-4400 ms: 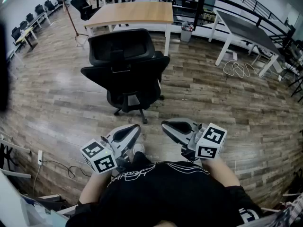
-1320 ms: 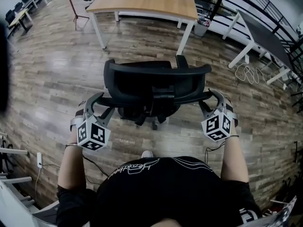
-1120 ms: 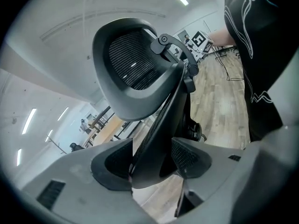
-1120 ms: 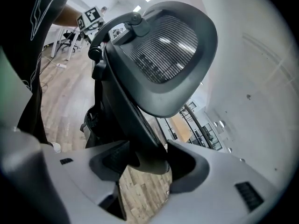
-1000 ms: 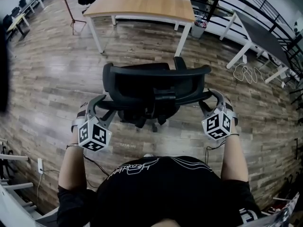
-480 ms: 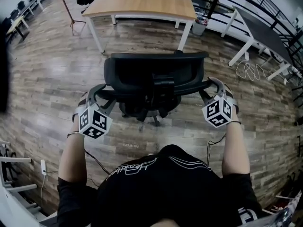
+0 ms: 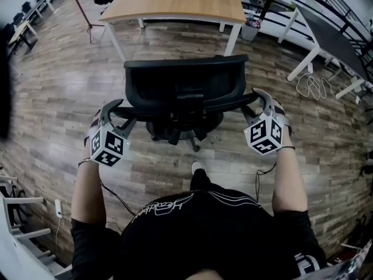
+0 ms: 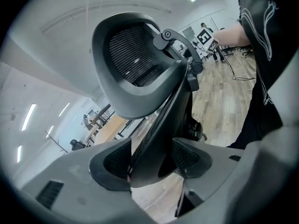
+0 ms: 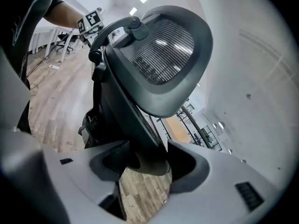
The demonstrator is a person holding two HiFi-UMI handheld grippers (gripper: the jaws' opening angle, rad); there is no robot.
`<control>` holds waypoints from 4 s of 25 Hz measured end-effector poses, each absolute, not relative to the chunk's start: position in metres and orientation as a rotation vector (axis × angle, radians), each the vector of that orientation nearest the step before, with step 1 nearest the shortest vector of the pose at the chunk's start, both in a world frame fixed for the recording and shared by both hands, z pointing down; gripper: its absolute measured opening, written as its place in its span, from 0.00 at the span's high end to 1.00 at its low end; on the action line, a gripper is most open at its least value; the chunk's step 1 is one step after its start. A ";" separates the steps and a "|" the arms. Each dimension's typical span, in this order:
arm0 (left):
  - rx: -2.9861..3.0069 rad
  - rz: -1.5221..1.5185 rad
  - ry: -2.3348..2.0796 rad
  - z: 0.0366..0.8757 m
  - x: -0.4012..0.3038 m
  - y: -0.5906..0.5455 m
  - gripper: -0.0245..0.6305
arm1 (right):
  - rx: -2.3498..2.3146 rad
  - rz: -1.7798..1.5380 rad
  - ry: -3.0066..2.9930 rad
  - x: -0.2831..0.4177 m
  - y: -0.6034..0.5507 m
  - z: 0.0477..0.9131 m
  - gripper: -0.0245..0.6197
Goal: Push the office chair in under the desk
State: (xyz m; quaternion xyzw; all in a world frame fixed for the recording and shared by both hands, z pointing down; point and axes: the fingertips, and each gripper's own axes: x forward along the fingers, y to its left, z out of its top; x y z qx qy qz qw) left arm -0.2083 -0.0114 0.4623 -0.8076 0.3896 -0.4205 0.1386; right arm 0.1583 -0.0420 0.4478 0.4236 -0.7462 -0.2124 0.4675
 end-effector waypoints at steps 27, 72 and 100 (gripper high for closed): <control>-2.238 -1.309 1.273 0.469 -0.193 -0.202 0.56 | 0.989 -0.594 -1.878 0.174 -0.247 0.450 0.54; -2.189 -1.257 1.153 0.465 -0.200 -0.511 0.56 | 1.148 -0.499 -1.761 0.170 -0.498 0.446 0.54; -2.155 -1.199 1.157 0.474 -0.200 -0.609 0.56 | 1.205 -0.522 -1.713 0.170 -0.589 0.456 0.54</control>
